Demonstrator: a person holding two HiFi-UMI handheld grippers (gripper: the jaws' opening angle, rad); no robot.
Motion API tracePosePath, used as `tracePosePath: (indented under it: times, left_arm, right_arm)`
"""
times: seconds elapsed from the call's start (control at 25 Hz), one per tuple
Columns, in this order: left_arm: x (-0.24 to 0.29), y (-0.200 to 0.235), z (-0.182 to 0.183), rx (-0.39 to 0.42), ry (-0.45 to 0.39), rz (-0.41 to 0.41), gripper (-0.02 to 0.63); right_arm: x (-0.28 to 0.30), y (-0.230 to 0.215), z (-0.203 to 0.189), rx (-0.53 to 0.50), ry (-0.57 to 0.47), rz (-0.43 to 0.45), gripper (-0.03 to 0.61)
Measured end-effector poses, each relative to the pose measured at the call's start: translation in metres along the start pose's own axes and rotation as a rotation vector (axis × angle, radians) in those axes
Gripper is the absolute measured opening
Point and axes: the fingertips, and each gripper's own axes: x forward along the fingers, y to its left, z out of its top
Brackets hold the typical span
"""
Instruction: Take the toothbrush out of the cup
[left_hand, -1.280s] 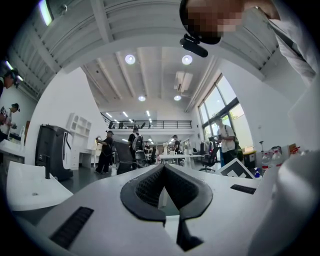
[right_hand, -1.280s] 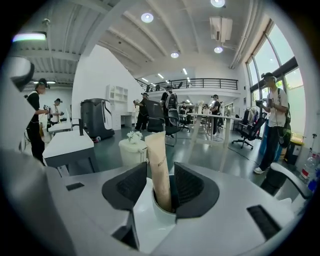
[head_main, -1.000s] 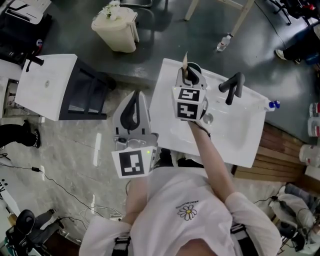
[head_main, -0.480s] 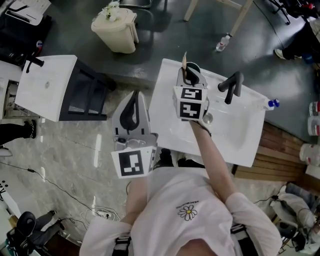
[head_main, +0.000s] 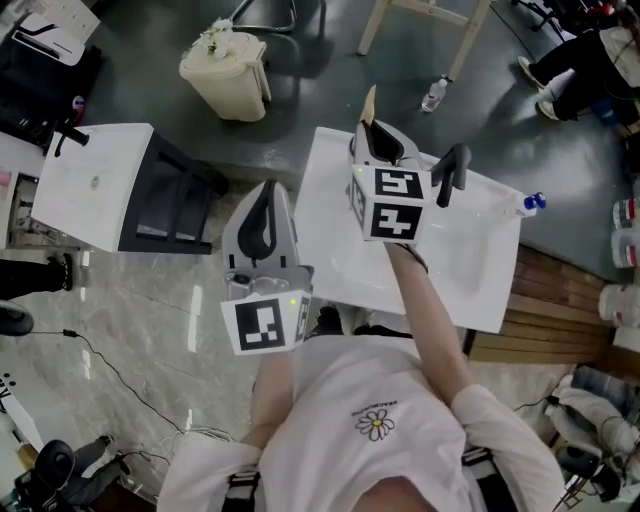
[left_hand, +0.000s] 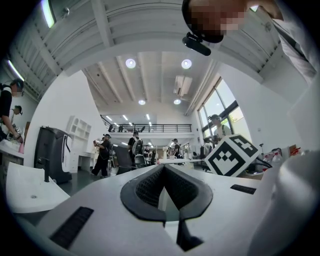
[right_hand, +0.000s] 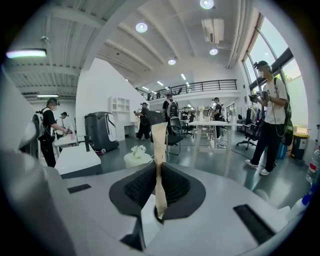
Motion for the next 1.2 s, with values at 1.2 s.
tracePosePath:
  times: [1.2]
  left_arm:
    - [-0.005,-0.119,0.084,0.013,-0.211,-0.243,0.015]
  right_arm:
    - [-0.274,-0.084,0.068,-0.028,-0.668,-0.170,0.029]
